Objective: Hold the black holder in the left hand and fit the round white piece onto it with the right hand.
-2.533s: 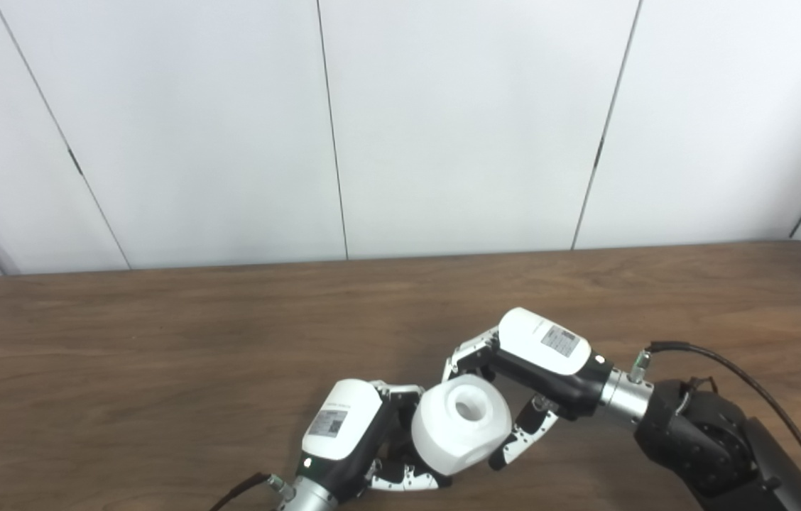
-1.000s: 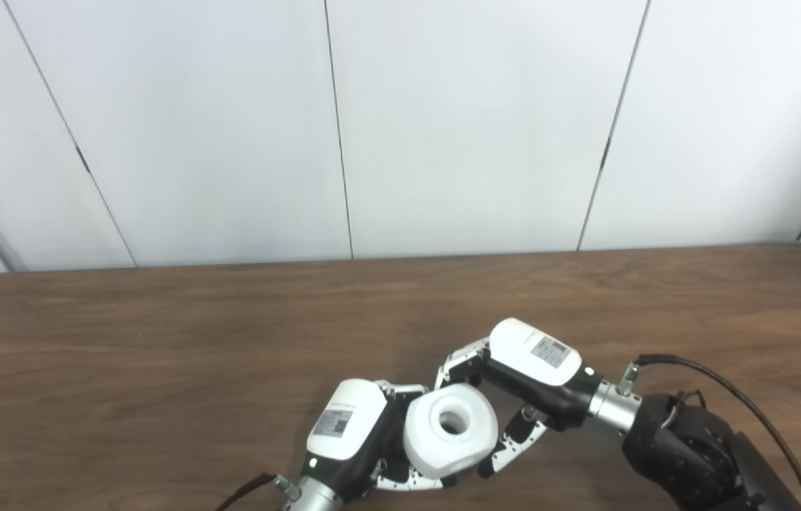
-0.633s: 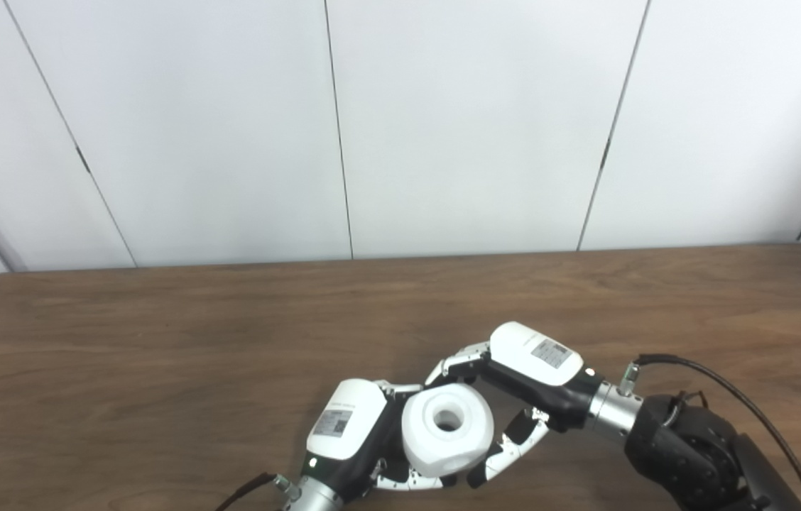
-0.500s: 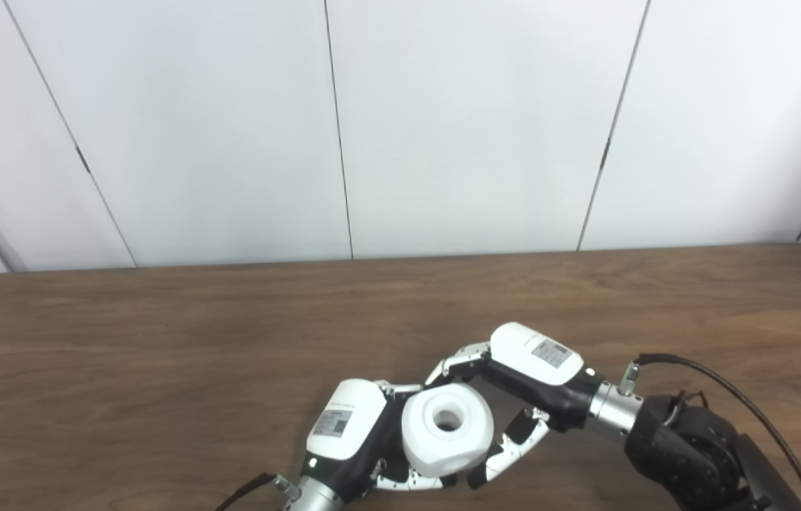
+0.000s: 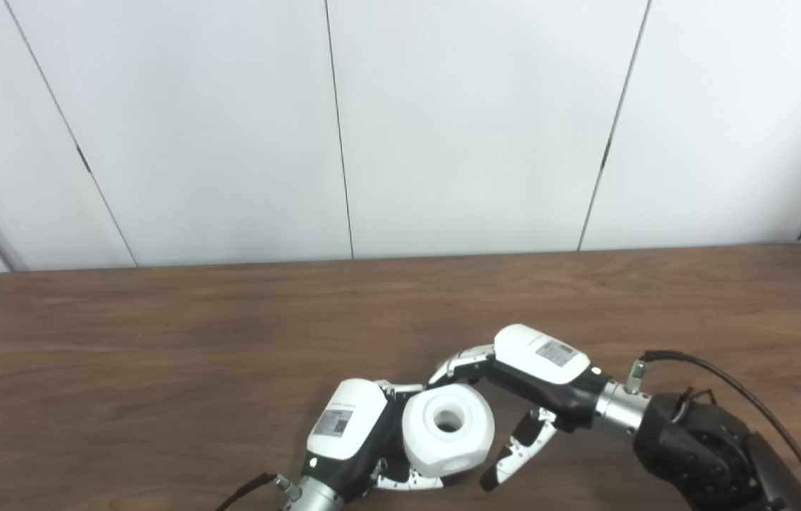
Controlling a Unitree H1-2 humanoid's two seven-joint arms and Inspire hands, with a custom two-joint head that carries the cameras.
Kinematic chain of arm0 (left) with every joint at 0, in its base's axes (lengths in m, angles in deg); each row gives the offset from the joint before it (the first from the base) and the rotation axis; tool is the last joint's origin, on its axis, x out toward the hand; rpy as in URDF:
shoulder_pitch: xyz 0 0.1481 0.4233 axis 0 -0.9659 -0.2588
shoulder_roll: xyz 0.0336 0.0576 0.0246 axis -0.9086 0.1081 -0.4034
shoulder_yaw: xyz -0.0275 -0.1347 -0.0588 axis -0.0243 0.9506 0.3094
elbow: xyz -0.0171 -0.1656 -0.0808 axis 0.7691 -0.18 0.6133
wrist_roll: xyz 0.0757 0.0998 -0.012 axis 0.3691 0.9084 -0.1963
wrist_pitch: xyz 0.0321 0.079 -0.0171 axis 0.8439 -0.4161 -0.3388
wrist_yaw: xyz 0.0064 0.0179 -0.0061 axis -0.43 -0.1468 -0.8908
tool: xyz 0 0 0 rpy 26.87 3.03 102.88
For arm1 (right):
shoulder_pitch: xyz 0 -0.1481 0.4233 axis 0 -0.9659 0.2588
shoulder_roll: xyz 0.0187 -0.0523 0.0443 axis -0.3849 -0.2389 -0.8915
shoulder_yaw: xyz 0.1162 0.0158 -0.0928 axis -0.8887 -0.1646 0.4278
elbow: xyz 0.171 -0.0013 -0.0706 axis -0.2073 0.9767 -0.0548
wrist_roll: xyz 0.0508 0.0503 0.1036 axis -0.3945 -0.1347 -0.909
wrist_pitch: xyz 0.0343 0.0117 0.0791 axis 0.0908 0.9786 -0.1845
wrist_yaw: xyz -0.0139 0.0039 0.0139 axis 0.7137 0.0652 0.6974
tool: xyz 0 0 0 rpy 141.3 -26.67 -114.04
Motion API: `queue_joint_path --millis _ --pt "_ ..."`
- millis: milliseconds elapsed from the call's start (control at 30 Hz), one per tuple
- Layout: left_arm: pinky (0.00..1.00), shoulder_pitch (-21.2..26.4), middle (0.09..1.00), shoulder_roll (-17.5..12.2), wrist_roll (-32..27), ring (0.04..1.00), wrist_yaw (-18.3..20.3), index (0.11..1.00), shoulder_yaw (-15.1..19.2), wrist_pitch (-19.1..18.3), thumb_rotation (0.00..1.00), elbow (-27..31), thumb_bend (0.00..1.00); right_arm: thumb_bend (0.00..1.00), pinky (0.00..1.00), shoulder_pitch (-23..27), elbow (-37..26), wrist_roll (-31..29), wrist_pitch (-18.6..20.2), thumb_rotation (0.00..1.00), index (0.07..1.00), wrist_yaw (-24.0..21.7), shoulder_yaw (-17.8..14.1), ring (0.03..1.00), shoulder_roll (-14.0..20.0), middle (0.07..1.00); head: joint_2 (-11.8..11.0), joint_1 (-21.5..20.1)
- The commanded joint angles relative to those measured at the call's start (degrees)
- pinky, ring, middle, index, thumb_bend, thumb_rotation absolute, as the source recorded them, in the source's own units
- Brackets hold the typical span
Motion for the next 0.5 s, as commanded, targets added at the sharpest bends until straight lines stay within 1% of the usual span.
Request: queue_joint_path --millis 0,167,333,367,400,433,467 --pt "0.63 -0.8 0.46 0.5 -0.9 0.486 -0.4 0.509 -0.1 0.2 0.0 0.0 0.52 0.91 0.63 1.1 -2.5 -0.7 0.7 0.29 0.818 0.5 -1.3 0.739 1.2 0.8 -0.1 0.0" --pt "0.63 -0.4 0.459 0.2 -1.5 0.489 -0.5 0.509 0.9 0.2 0.0 -0.5 0.52 0.91 0.65 0.2 -2.9 -0.5 1.0 0.28 0.825 1.2 -2.6 0.746 2.0 0.807 -0.5 0.2" --pt "0.62 -0.1 0.458 -0.3 -1.8 0.49 -0.8 0.508 1.5 0.5 0.0 -1.0 0.52 0.9 0.66 -0.5 -2.8 -0.4 1.6 0.31 0.844 1.6 -3.5 0.764 2.5 0.823 -0.7 0.3" --pt "0.62 0.0 0.457 -0.4 -1.9 0.49 -0.9 0.509 1.7 0.4 0.0 -1.0 0.52 0.89 0.66 -0.6 -2.7 -0.4 1.5 0.36 0.849 1.9 -3.8 0.766 2.6 0.826 -0.8 0.2" --pt "0.62 0.1 0.457 -0.4 -1.9 0.489 -0.9 0.51 1.8 0.4 0.0 -1.0 0.52 0.86 0.67 -0.7 -2.6 -0.4 1.4 0.43 0.851 2.1 -4.0 0.77 2.7 0.829 -0.8 0.3" --pt "0.62 0.2 0.457 -0.5 -1.9 0.489 -1.0 0.51 2.0 0.3 0.0 -1.1 0.52 0.86 0.67 -0.8 -2.2 -0.7 0.9 0.45 0.852 2.6 -4.4 0.771 2.7 0.83 -1.0 0.3" --pt "0.62 0.4 0.457 -0.6 -1.9 0.489 -1.0 0.509 2.2 0.3 0.0 -1.2 0.52 0.84 0.67 -1.0 -1.8 -1.3 0.5 0.51 0.852 3.1 -4.8 0.773 2.7 0.83 -1.0 0.3"
